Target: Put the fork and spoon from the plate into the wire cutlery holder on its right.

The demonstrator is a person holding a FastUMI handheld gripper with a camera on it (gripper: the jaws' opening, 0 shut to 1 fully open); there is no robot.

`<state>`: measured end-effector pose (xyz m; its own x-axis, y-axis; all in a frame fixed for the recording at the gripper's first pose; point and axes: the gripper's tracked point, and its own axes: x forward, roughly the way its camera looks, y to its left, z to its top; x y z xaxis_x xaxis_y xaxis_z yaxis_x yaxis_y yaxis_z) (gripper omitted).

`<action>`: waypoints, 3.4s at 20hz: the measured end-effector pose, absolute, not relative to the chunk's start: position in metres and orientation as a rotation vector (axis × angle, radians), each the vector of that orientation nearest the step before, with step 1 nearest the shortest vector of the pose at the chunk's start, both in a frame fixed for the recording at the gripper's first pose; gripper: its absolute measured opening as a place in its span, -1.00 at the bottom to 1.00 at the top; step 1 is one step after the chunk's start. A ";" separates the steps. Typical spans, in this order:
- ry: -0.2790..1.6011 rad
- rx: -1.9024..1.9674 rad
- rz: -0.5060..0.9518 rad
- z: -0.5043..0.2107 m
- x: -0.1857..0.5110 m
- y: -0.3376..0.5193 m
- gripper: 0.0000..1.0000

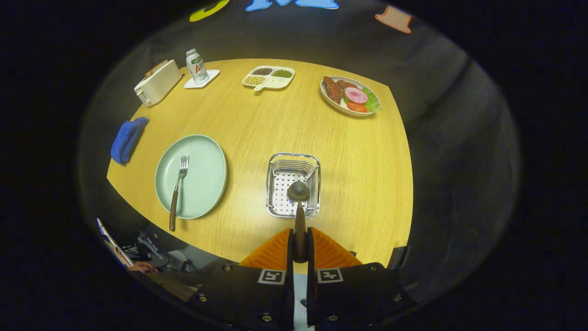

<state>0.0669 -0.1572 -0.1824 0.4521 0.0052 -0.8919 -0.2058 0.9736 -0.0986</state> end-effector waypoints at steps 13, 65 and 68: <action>0.862 -0.123 0.214 -0.114 0.051 -0.097 -0.22; 1.115 -0.089 0.533 -0.252 -0.026 0.071 -0.93; 1.126 -0.151 0.537 -0.232 -0.030 0.043 -0.93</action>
